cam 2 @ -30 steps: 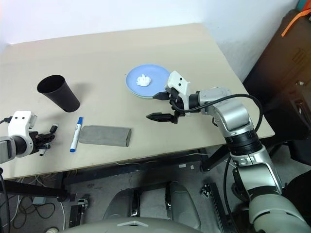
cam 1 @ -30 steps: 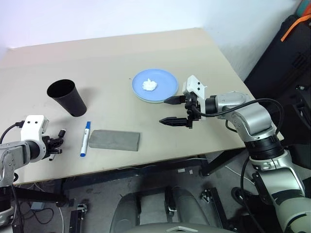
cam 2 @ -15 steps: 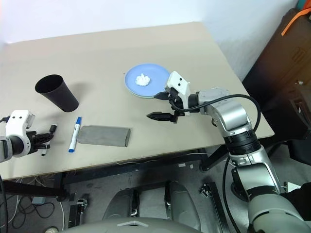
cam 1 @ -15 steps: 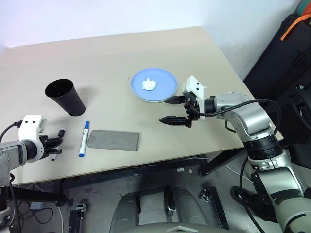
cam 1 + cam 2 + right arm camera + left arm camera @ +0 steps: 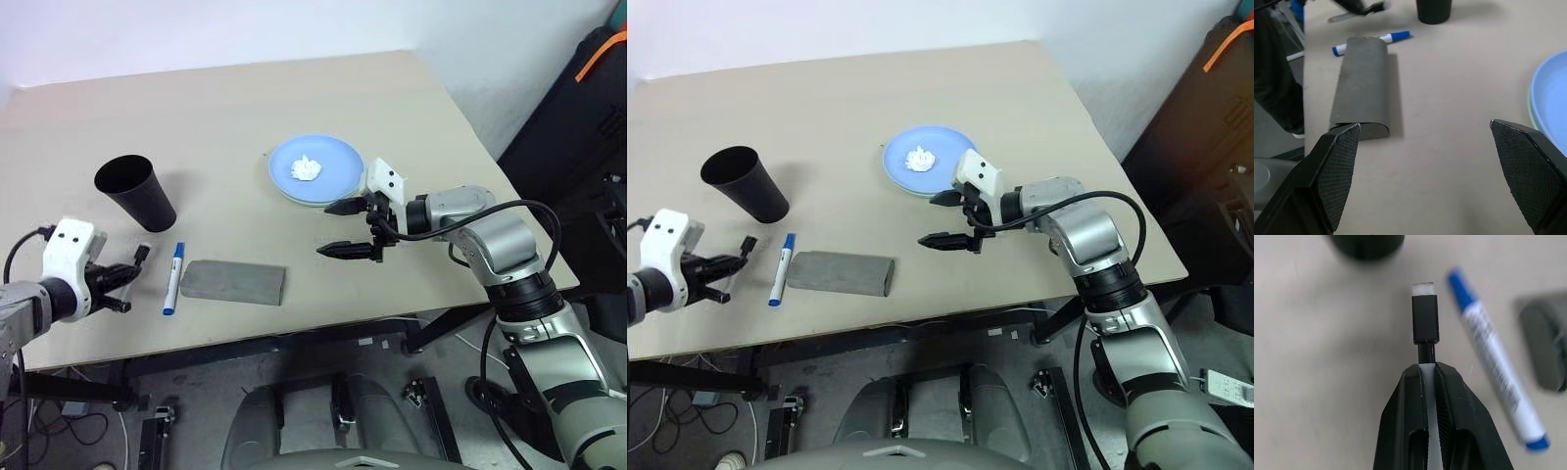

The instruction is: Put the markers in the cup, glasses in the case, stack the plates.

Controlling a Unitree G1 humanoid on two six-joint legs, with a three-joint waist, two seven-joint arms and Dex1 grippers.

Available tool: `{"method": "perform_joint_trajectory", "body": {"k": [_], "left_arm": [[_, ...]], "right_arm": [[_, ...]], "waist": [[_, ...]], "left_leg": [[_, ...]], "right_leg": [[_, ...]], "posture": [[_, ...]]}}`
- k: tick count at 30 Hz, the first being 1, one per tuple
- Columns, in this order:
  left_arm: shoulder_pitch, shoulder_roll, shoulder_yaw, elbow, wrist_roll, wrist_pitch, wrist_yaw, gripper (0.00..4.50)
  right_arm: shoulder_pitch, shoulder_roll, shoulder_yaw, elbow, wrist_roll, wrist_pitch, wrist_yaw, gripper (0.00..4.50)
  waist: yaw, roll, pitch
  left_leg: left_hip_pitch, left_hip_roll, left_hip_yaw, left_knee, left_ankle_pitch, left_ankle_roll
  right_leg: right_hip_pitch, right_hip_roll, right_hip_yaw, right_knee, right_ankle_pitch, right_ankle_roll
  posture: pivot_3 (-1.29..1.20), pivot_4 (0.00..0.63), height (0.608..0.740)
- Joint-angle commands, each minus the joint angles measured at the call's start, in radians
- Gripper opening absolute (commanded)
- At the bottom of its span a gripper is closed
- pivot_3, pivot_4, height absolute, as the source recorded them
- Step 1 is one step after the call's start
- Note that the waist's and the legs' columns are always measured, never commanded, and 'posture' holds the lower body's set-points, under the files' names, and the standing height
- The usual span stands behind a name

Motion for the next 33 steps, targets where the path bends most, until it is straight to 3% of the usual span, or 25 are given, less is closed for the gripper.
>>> {"method": "perform_joint_trajectory", "body": {"k": [1, 12, 15, 21, 28, 33], "left_arm": [[-0.057, -0.008, 0.015, -0.066, 0.009, -0.081, 0.02, 0.02], [-0.198, -0.111, 0.03, -0.107, -0.095, -0.232, -0.005, 0.02], [-0.248, -0.166, -0.015, -0.089, -0.033, -0.426, -0.001, 0.02], [-0.382, -0.258, -0.05, 0.128, 0.156, -0.748, 0.138, 0.02], [-0.433, -0.28, -0.037, 0.338, 0.281, -1.062, 0.22, 0.02], [-0.441, -0.284, -0.017, 0.44, 0.283, -1.167, 0.25, 0.02]], "right_arm": [[-0.025, 0.006, -0.024, -0.004, 0.021, -0.017, 0.013, 4.5], [-0.025, 0.01, -0.025, -0.011, 0.024, -0.017, 0.014, 4.5], [-0.029, 0.013, -0.026, -0.006, 0.023, -0.02, 0.007, 4.5], [-0.027, 0.022, -0.032, -0.005, 0.019, -0.025, -0.016, 4.5], [-0.02, 0.022, -0.038, -0.017, 0.025, -0.02, -0.036, 4.5], [-0.016, 0.021, -0.042, -0.022, 0.028, -0.017, -0.046, 4.5]], "waist": [[0.0, 0.0, 0.0], [-0.002, 0.0, 0.0], [0.001, -0.001, 0.0], [-0.001, -0.002, -0.001], [0.001, -0.002, -0.001], [0.001, -0.002, -0.001]], "left_leg": [[0.0, 0.0, 0.0, 0.0, 0.0, 0.0], [0.0, 0.0, 0.0, 0.0, 0.0, 0.0], [0.001, 0.0, 0.0, 0.001, 0.0, 0.0], [0.001, 0.0, 0.0, 0.003, 0.0, 0.0], [0.002, 0.001, 0.001, 0.003, 0.0, 0.0], [0.001, 0.0, 0.002, 0.003, 0.0, 0.0]], "right_leg": [[0.0, 0.0, 0.0, 0.0, 0.0, 0.0], [0.001, 0.001, 0.001, 0.001, 0.0, 0.0], [0.001, 0.001, 0.0, 0.001, 0.001, 0.0], [0.003, 0.001, 0.0, 0.001, 0.003, -0.001], [0.003, 0.002, 0.0, 0.001, 0.003, -0.002], [0.003, 0.001, 0.0, 0.001, 0.004, -0.001]], "posture": [[0.0, 0.15, 0.73], [0.0, 0.15, 0.73], [0.0, 0.15, 0.73], [0.0, 0.15, 0.73], [0.0, 0.15, 0.73], [0.0, 0.15, 0.73]]}}
